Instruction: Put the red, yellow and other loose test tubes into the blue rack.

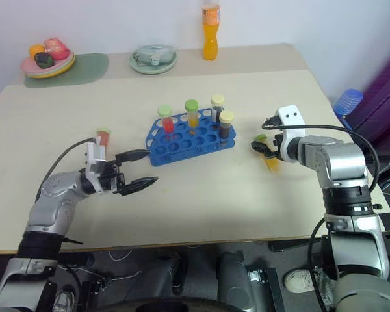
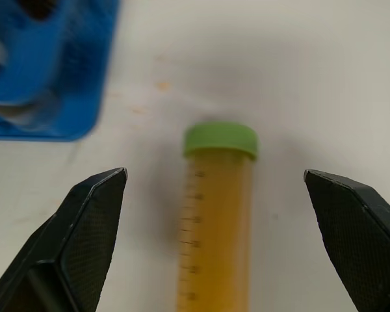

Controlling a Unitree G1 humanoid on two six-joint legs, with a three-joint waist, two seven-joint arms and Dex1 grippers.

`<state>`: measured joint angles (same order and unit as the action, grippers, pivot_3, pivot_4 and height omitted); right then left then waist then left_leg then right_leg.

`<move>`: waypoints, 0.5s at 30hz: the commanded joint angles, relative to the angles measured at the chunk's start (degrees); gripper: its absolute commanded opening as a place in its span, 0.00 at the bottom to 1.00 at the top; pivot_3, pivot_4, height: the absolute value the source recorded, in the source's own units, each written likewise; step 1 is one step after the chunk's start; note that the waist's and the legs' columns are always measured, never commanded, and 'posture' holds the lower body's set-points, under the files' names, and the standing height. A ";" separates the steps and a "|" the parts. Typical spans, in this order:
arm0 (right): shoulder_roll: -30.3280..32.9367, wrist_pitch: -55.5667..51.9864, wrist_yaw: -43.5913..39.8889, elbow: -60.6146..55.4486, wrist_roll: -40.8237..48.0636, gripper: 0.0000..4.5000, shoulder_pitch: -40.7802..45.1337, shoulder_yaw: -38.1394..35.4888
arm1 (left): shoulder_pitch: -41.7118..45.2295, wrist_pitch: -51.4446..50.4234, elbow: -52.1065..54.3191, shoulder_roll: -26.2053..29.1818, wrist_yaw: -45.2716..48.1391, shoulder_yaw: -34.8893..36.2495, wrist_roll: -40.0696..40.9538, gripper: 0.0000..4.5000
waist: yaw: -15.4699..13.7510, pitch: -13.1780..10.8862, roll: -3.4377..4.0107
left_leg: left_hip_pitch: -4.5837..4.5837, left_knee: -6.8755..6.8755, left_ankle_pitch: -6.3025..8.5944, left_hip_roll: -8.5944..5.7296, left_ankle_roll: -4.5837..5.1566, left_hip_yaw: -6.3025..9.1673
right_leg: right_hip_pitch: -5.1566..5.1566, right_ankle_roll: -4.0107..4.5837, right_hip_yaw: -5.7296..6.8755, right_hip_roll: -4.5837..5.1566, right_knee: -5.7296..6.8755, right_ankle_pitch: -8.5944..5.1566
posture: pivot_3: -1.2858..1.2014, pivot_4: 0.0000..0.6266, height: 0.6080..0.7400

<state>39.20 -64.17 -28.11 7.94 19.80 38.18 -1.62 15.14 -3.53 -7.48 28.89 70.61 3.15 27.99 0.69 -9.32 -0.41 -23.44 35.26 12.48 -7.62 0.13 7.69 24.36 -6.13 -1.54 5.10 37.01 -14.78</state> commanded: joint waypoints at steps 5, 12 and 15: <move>3.76 -1.71 -7.64 6.30 -1.64 0.99 6.56 5.91 | -1.12 -1.49 4.36 0.71 -1.54 1.06 1.19 1.00 | 0.13 0.00 0.00 | 0.00 0.00 0.00 0.01 0.00 0.00 | 0.01 0.00 0.01 -0.01 0.01 0.00 | 0.52 0.24 1.00; 5.24 -2.72 -15.64 13.05 -3.84 0.99 11.20 14.06 | -0.55 -3.03 5.15 1.04 -1.80 0.99 1.31 1.00 | 0.05 0.00 0.00 | -0.01 0.01 0.00 0.01 0.00 -0.02 | 0.02 0.00 0.01 -0.01 0.00 0.00 | 0.52 0.24 1.00; 3.83 -1.72 -16.22 17.61 -5.64 0.99 13.25 15.42 | -0.74 -3.67 5.94 1.08 -2.11 0.83 1.41 1.00 | 0.09 0.00 0.00 | -0.01 0.01 0.01 0.01 0.00 -0.02 | 0.02 0.00 0.01 -0.01 0.00 0.00 | 0.52 0.24 1.00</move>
<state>43.55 -66.64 -43.90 23.22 15.62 50.06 13.24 14.00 -7.10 -3.95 29.32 68.55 3.19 28.17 0.78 -9.33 -0.41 -23.45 35.27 12.49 -7.60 0.13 7.66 24.37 -6.13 -1.53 5.09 37.01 -14.78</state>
